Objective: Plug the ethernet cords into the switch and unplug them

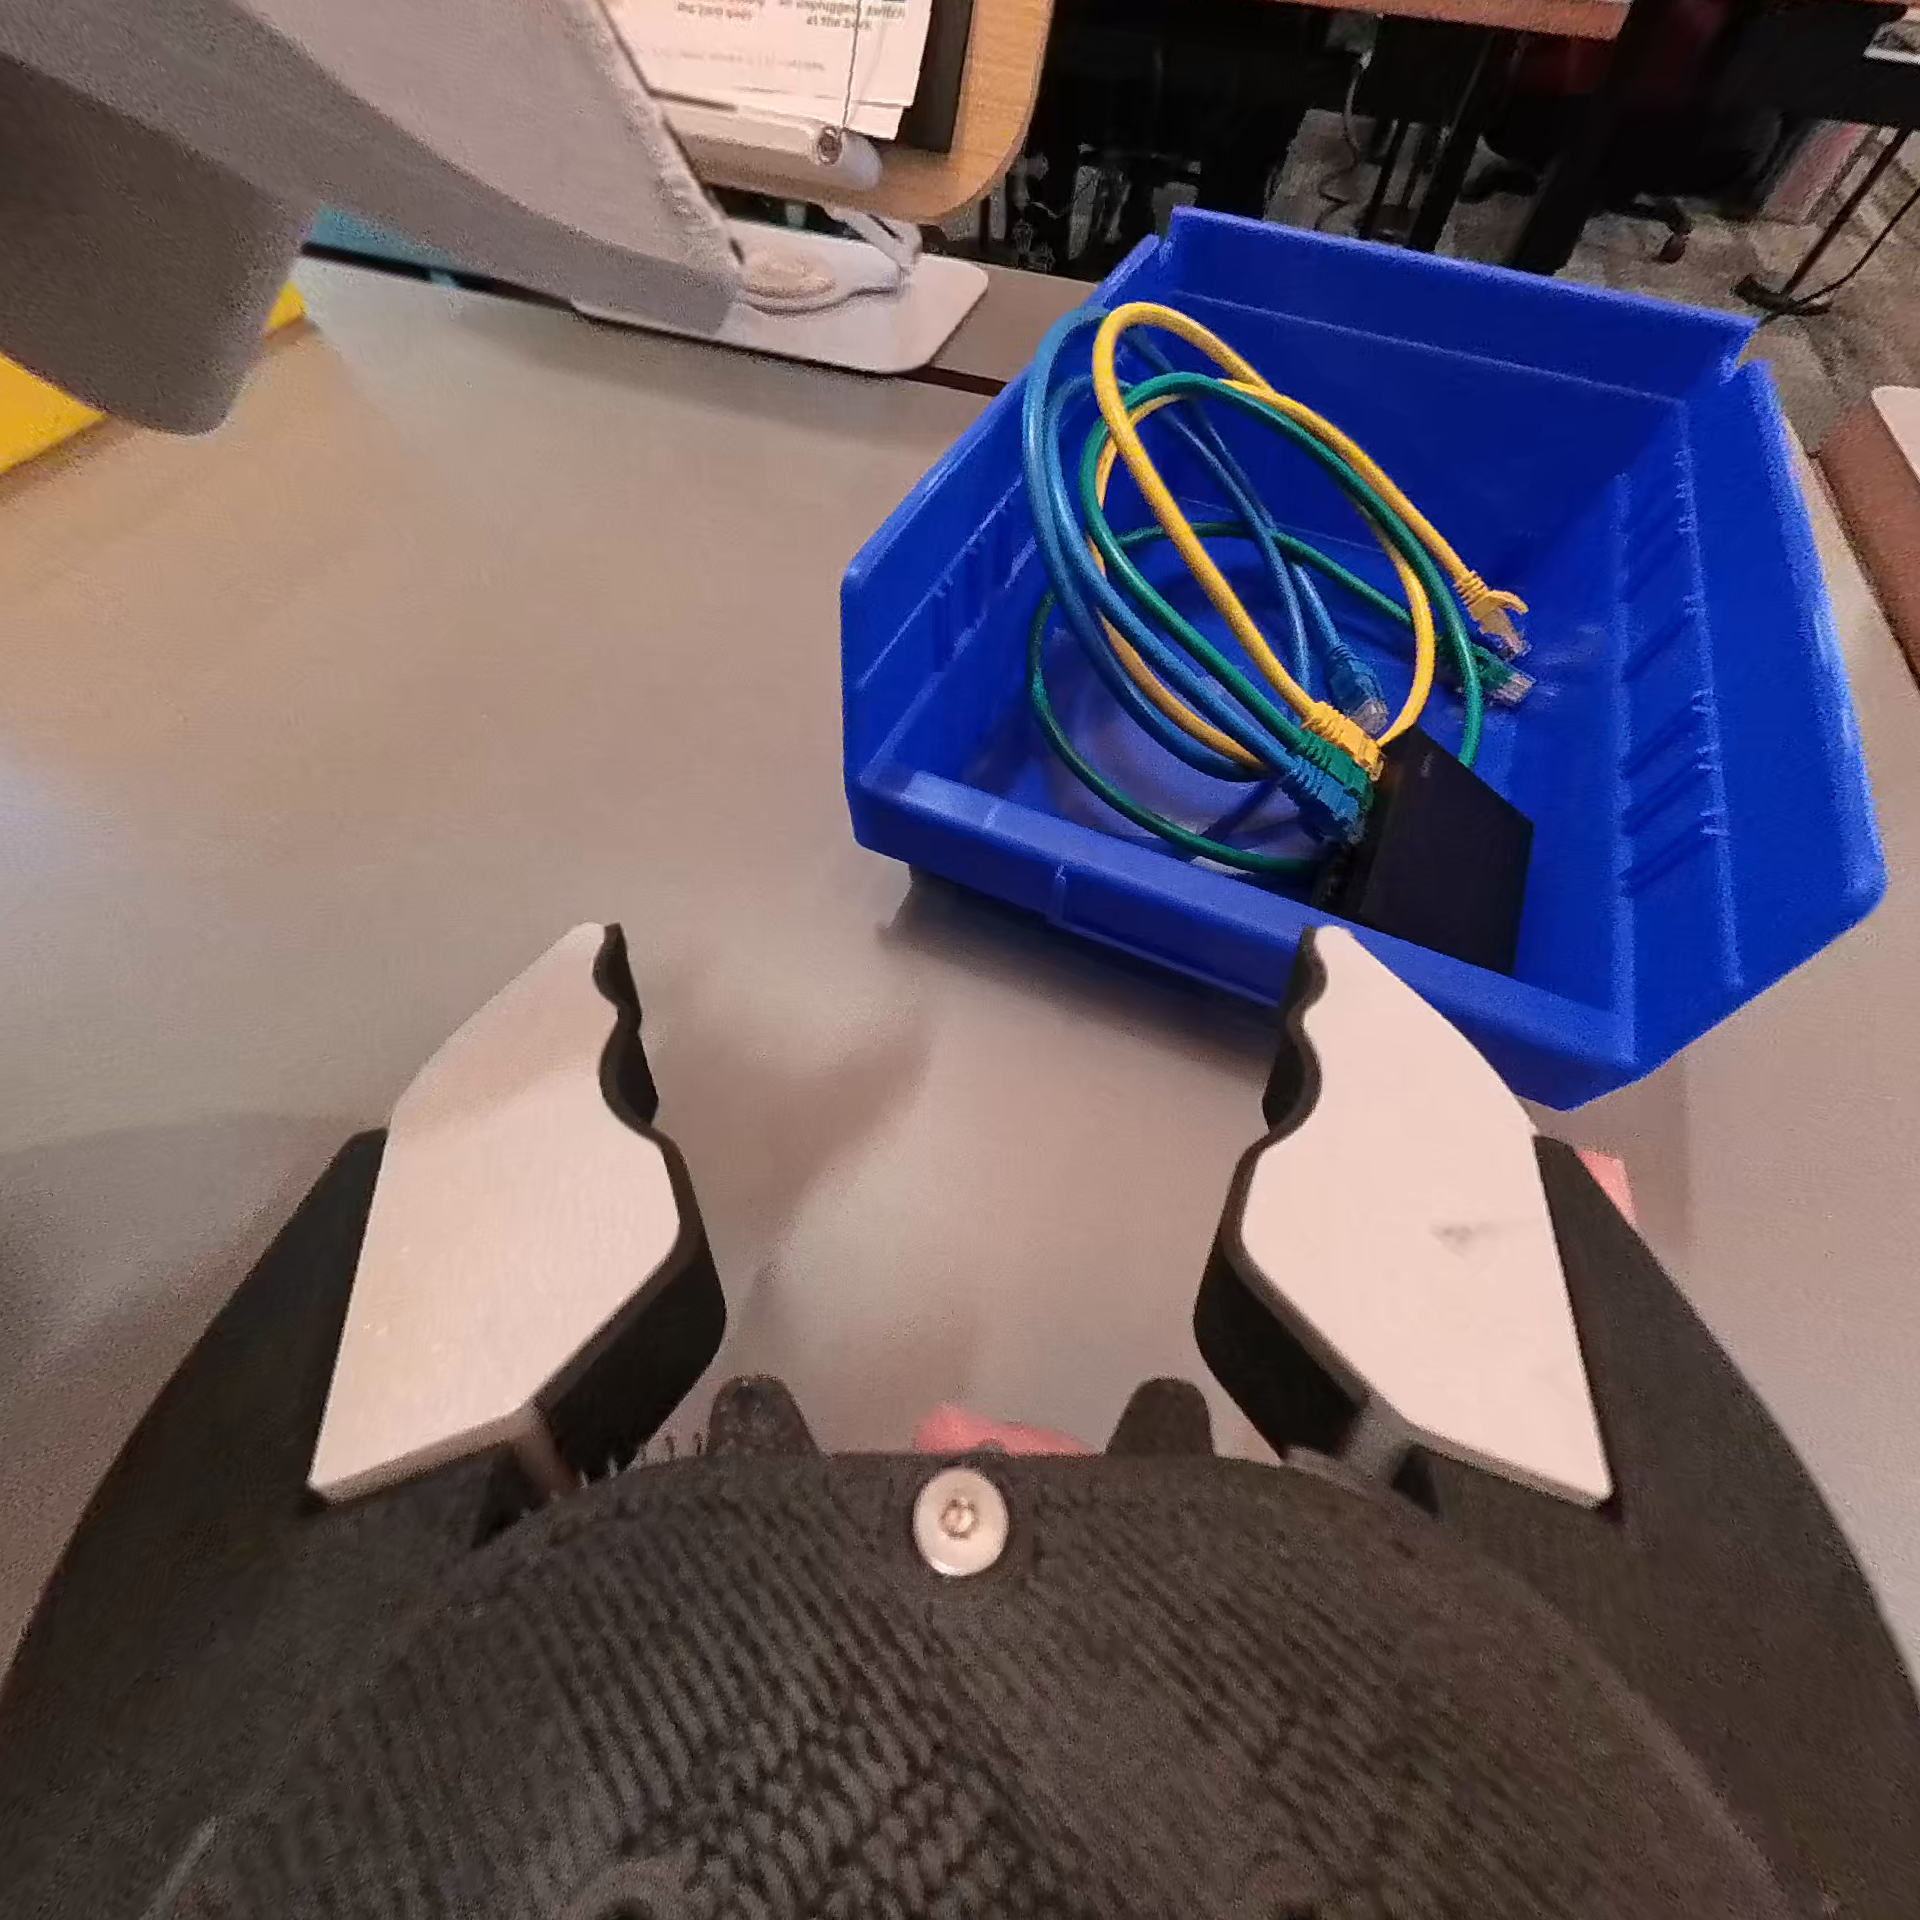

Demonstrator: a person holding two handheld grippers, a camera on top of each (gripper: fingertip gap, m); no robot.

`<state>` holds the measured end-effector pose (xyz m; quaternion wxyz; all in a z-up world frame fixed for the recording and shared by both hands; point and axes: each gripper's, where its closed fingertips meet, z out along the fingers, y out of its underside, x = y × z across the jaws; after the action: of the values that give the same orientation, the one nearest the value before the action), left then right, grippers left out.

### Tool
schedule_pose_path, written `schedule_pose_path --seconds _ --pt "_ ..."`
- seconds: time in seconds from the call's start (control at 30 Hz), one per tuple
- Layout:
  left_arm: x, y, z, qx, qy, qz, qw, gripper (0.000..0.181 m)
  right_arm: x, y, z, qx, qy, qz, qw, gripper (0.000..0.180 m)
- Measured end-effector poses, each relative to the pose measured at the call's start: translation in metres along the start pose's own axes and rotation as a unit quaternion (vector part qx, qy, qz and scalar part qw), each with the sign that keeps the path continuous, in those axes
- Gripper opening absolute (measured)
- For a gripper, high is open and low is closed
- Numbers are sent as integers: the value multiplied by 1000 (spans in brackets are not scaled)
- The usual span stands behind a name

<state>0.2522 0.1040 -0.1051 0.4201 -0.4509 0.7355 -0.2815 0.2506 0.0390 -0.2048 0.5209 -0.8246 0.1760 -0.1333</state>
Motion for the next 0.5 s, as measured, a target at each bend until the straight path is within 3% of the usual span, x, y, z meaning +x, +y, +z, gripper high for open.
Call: schedule_pose_path --seconds 0.33,0.5 --pt "-10 0 0 0 -8 -9 1000 103 3 4 2 -1 -5 9 1000 116" --pt "-16 38 21 -55 -1 -56 997 103 5 5 1 -7 -2 8 1000 116"
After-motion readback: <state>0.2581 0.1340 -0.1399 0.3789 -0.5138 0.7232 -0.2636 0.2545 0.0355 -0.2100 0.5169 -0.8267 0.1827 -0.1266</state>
